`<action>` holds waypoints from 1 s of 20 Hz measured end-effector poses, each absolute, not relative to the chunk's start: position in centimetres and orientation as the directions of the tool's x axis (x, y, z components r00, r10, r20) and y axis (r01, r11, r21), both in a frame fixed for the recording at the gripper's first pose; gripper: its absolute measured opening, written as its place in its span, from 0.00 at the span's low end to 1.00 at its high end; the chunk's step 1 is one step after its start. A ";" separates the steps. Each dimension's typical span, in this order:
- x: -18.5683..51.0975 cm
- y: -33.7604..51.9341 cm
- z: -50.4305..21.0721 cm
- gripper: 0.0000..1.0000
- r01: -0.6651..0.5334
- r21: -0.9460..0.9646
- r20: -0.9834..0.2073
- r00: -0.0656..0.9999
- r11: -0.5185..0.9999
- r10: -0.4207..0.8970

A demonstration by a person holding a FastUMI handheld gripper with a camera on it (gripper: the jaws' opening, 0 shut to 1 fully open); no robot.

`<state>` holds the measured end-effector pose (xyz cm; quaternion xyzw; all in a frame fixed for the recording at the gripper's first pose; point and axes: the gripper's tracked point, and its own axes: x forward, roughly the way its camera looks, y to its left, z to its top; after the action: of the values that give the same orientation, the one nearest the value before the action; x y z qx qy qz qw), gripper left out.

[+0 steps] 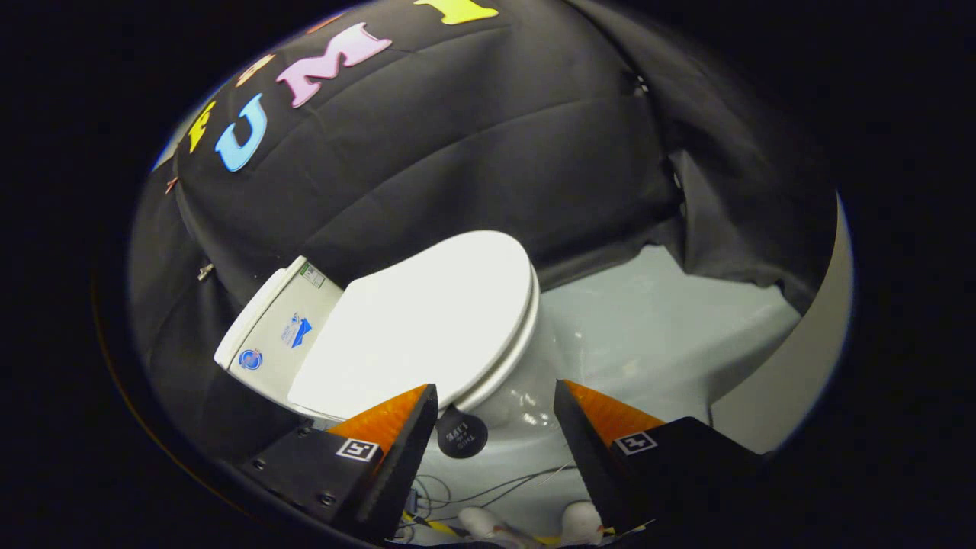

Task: Open the toilet lid.

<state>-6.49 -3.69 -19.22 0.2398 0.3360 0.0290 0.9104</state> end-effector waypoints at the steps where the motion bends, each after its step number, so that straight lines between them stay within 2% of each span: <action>1: -6.7 -3.0 -19.7 0.96 0.129 0.513 -0.610 0.751 0.849 0.255; 2: -7.1 -2.2 -20.5 0.95 0.154 0.557 -0.627 0.722 0.816 0.292; 3: -7.3 -1.6 -20.8 0.90 0.181 0.600 -0.628 0.710 0.779 0.319; 5: -7.7 -0.9 -22.4 0.90 0.225 0.641 -0.643 0.679 0.733 0.354; 8: -7.5 -0.8 -22.9 0.55 0.259 0.692 -0.626 0.681 0.674 0.381; 9: -7.5 -0.3 -22.4 0.55 0.256 0.711 -0.614 0.680 0.655 0.400; 12: -7.2 0.0 -22.0 0.42 0.244 0.741 -0.584 0.693 0.625 0.423; 15: -6.6 1.6 -23.4 0.42 0.229 0.737 -0.583 0.692 0.636 0.426; 17: -6.9 0.4 -22.3 0.22 0.256 0.756 -0.582 0.685 0.602 0.439; 20: -6.7 0.5 -22.4 0.22 0.272 0.780 -0.570 0.680 0.563 0.461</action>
<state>-6.70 0.51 -22.39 0.4636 0.3954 0.0600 0.7907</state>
